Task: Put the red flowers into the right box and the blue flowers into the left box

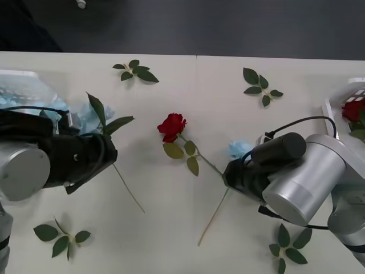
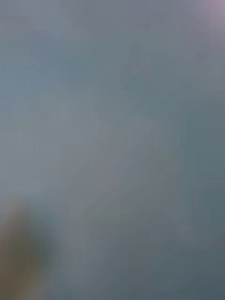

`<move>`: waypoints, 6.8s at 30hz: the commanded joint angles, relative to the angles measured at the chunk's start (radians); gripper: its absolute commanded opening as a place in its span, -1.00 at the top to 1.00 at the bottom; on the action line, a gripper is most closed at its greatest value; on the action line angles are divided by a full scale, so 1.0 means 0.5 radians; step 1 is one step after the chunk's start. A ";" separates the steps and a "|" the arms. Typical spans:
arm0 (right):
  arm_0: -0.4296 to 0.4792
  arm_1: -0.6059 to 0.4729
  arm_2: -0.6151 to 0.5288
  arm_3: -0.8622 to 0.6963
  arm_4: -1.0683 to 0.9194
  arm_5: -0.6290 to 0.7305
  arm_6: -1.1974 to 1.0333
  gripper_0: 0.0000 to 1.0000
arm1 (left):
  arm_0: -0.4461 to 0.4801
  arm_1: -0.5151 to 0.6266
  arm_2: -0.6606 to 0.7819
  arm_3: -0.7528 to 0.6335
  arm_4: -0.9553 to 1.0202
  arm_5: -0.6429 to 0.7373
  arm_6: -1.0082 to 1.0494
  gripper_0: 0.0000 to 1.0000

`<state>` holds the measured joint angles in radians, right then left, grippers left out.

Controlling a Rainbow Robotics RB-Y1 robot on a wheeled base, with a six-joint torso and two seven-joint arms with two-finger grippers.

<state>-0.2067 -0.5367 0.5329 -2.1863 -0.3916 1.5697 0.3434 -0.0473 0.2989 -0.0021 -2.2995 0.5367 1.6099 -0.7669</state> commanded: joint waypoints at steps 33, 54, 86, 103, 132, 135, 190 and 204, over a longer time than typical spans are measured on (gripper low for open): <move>0.251 0.254 0.293 0.185 0.691 -0.412 0.203 -0.41 | -0.200 0.559 1.158 0.282 0.227 0.226 -1.399 1.00; 0.251 0.319 0.306 0.446 0.808 -0.688 0.234 -0.41 | -0.359 0.813 1.317 1.341 0.227 -0.293 -2.424 1.00; 0.251 0.300 0.299 0.611 0.869 -0.814 0.264 1.00 | -0.326 0.813 1.406 1.353 0.721 -0.087 -2.424 -1.00; 0.251 0.239 0.281 0.507 0.891 -0.814 0.316 1.00 | 0.003 0.574 1.372 0.592 1.237 -0.097 -1.767 -1.00; 0.680 -0.402 -0.428 -0.628 0.262 -1.553 1.019 1.00 | 0.055 0.154 0.909 0.009 1.071 -0.048 -1.979 -1.00; 0.705 -0.476 -0.474 -0.564 0.124 -1.872 1.191 1.00 | 0.052 0.154 0.964 0.141 1.344 -0.048 -2.185 -1.00; -0.608 -0.218 0.471 0.464 -1.045 -2.642 2.716 1.00 | 0.015 -0.233 0.464 0.991 2.246 -0.397 -3.877 -1.00; -0.627 -0.313 0.573 0.249 -1.251 -2.673 2.795 1.00 | 0.018 -0.233 0.339 1.037 2.120 -0.621 -3.877 -1.00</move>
<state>-0.5206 -0.6590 0.8132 -1.9839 -0.9917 0.2377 1.7055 -0.0406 0.1736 0.1589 -1.7875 1.5957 1.3039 -2.6646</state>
